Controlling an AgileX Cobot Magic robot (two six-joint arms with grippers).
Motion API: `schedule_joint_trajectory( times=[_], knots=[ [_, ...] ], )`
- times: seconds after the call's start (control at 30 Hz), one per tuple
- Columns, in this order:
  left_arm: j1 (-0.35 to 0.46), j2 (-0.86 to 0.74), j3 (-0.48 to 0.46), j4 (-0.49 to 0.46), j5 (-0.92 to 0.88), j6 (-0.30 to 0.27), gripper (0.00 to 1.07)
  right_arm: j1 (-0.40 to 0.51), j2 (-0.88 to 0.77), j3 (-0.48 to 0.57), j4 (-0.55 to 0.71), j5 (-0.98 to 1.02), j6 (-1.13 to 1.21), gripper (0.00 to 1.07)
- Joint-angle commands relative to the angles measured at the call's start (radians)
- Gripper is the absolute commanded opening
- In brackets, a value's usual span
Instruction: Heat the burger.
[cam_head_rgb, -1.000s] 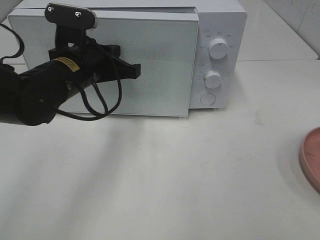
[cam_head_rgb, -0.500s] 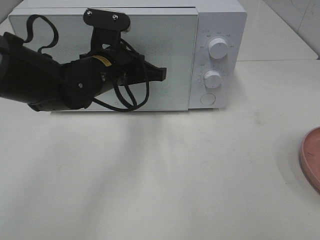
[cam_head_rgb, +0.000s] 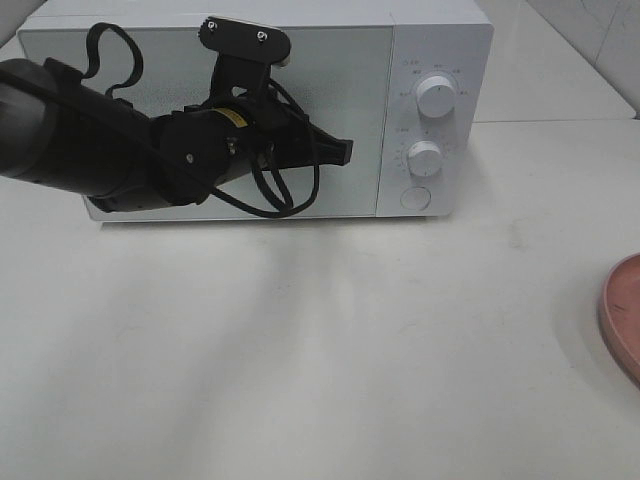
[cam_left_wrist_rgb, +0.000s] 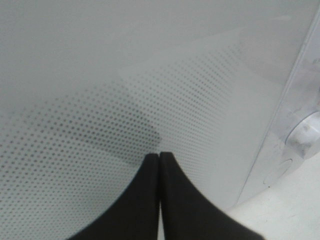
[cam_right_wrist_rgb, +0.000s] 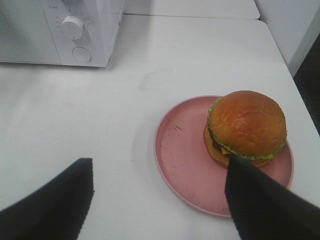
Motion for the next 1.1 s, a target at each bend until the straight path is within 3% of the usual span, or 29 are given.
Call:
schedule_joint_trajectory(
  times=[0.03,0.37,0.4,0.43,0.47,0.5,0.53,0.57,0.6,0.63,0.87,0.9,0.97,1.03,1.1],
  knots=[
    [0.022,-0.031,-0.033,-0.059,-0.091,0.004,0.0,-0.007,-0.03,0.0,0.0,0.001,-0.007,0.74],
    [-0.004,-0.156,0.061,-0.062,0.106,0.005,0.01,-0.007,-0.03,0.0,0.0,0.001,-0.007,0.74],
    [-0.004,-0.186,0.078,-0.062,0.175,0.005,0.11,-0.007,-0.03,0.0,0.0,0.001,-0.007,0.74],
    [-0.004,-0.186,0.078,-0.062,0.175,0.005,0.11,-0.007,-0.03,0.0,0.0,0.001,-0.007,0.74],
    [-0.003,-0.216,0.086,-0.062,0.253,0.005,0.3,-0.007,-0.03,0.0,0.0,0.001,-0.007,0.74],
    [-0.003,-0.228,0.09,-0.062,0.283,0.005,0.41,-0.007,-0.03,0.0,0.0,0.001,-0.007,0.74],
    [-0.003,-0.228,0.09,-0.062,0.283,0.005,0.41,-0.007,-0.03,0.0,0.0,0.001,-0.007,0.74],
    [-0.003,-0.256,0.104,-0.062,0.344,0.005,0.73,-0.007,-0.03,0.0,0.0,0.001,-0.007,0.74],
    [-0.003,-0.256,0.104,-0.062,0.344,0.005,0.73,-0.007,-0.03,0.0,0.0,0.001,-0.007,0.74],
    [-0.003,-0.277,0.112,-0.058,0.392,0.005,1.0,-0.007,-0.03,0.0,0.0,0.001,-0.007,0.74],
    [0.005,-0.33,0.112,0.026,0.621,0.004,1.0,-0.007,-0.03,0.0,0.0,0.001,-0.007,0.74],
    [0.005,-0.351,0.112,0.088,0.729,0.003,1.0,-0.007,-0.03,0.0,0.0,0.001,-0.007,0.74],
    [0.005,-0.364,0.112,0.118,0.793,0.001,1.0,-0.007,-0.03,0.0,0.0,0.001,-0.007,0.74],
    [0.005,-0.414,0.112,0.19,1.015,-0.009,1.0,-0.007,-0.03,0.0,-0.001,0.001,0.006,0.74],
    [0.005,-0.424,0.112,0.199,1.052,-0.02,1.0,-0.007,-0.03,0.0,-0.001,0.001,0.006,0.74]
  ],
)
